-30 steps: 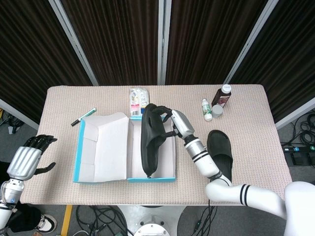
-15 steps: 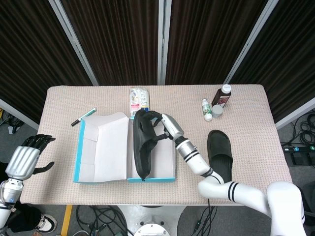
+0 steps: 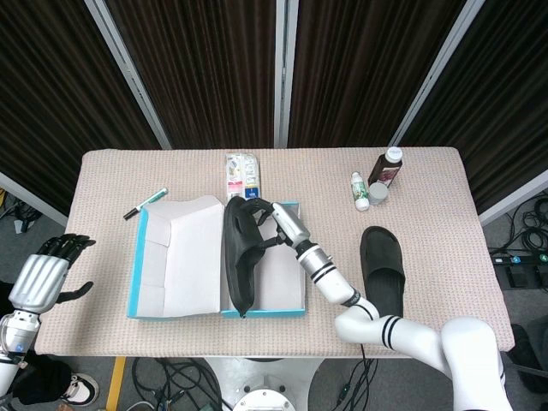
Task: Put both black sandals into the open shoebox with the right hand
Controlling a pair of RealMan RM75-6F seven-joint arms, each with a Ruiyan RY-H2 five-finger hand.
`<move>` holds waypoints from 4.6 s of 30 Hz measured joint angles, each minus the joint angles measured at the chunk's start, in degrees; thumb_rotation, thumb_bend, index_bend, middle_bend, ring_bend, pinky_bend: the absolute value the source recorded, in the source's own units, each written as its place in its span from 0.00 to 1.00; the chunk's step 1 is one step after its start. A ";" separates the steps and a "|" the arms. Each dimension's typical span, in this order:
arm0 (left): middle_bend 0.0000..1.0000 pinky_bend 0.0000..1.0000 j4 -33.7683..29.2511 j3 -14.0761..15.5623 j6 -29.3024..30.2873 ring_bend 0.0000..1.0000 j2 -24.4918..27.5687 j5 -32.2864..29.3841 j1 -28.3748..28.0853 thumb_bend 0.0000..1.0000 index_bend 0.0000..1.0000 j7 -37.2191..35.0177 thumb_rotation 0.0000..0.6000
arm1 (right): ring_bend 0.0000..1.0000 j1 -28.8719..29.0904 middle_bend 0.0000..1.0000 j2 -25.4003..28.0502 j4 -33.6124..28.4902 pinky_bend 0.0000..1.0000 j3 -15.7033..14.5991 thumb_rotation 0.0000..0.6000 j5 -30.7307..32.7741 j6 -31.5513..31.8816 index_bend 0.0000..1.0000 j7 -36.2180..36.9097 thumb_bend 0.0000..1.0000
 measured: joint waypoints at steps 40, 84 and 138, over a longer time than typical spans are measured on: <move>0.20 0.20 2.98 -0.02 -0.51 0.14 -1.09 -0.15 -0.43 0.19 0.21 -1.91 1.00 | 0.31 4.24 0.49 -8.76 16.06 0.45 -1.12 1.00 -4.78 0.80 0.44 10.42 0.07; 0.20 0.20 4.38 0.35 0.35 0.14 -1.76 0.67 -0.25 0.19 0.22 -3.26 1.00 | 0.31 5.05 0.49 -11.31 22.78 0.45 -5.07 1.00 -6.96 -1.86 0.44 8.01 0.07; 0.20 0.20 2.32 0.26 -0.57 0.14 -1.77 0.64 -1.09 0.19 0.22 -1.78 1.00 | 0.00 0.77 0.10 14.42 -12.21 0.15 -6.25 1.00 -8.63 0.86 0.00 1.05 0.00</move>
